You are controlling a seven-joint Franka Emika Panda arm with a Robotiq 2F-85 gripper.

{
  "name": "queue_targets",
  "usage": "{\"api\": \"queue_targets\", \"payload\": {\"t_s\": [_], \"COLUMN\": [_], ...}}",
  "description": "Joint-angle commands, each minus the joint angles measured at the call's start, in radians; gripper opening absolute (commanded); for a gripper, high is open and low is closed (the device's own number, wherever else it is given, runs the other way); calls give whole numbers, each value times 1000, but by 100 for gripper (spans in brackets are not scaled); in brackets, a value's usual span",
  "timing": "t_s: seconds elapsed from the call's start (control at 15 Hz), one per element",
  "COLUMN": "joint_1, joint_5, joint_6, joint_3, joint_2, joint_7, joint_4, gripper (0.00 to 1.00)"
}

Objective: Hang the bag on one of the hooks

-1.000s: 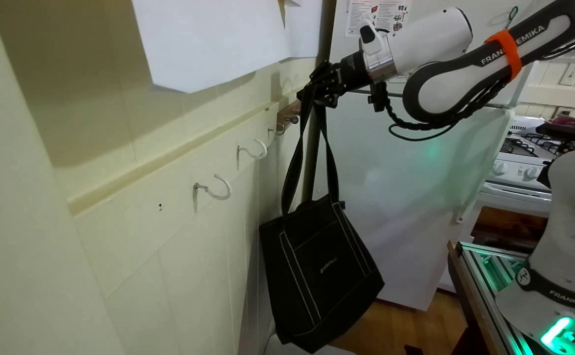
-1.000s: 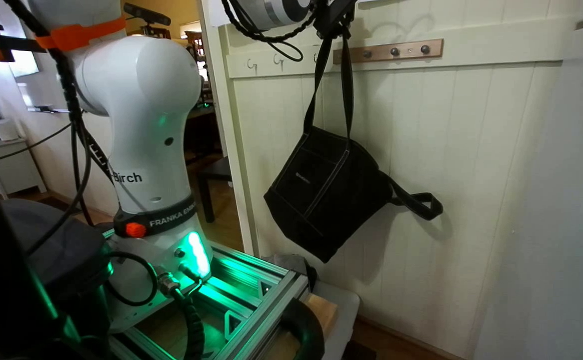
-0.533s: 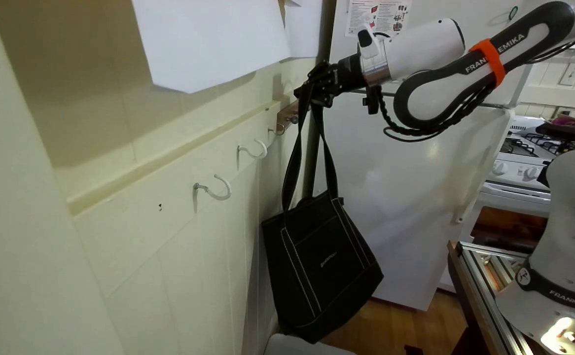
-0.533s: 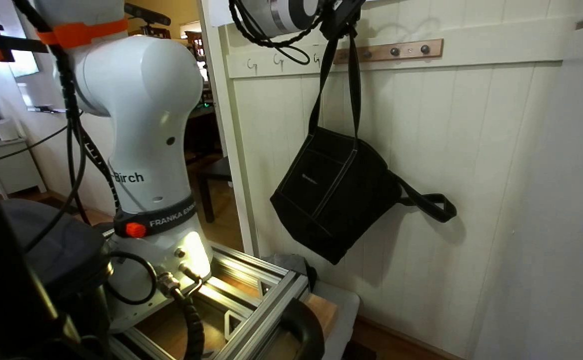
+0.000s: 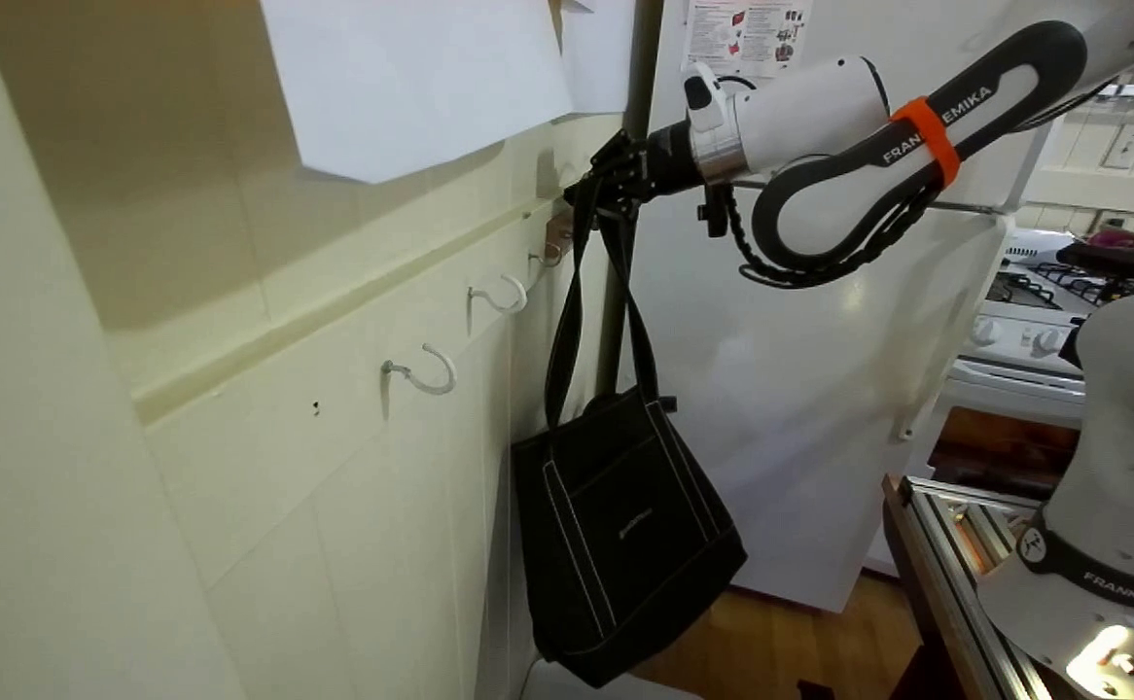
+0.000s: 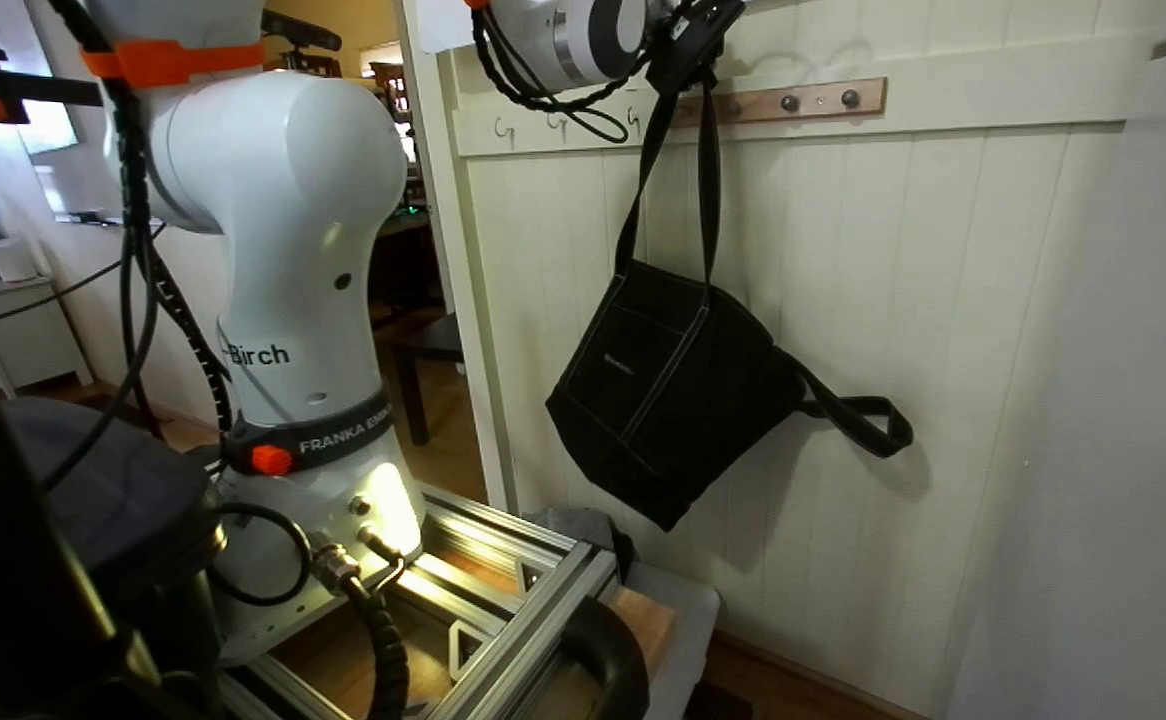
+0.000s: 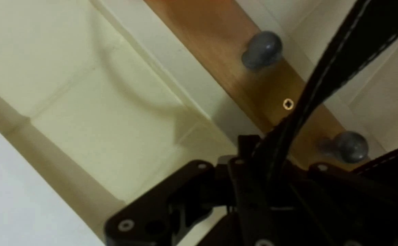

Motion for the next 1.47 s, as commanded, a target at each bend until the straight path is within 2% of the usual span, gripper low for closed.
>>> {"api": "queue_targets", "payload": {"t_s": [0.0, 0.6, 0.67, 0.73, 0.87, 1.4], "joint_1": [26, 61, 62, 64, 64, 71], "joint_5": [-32, -89, -90, -91, -93, -98], "joint_6": [52, 37, 36, 36, 35, 39], "joint_3": [-19, -62, -65, -68, -69, -71], "joint_2": [41, 39, 40, 41, 43, 52], "joint_7": [34, 66, 64, 63, 58, 58], "joint_4": [43, 38, 38, 39, 38, 45], "gripper": [1, 1, 8, 32, 34, 92]}}
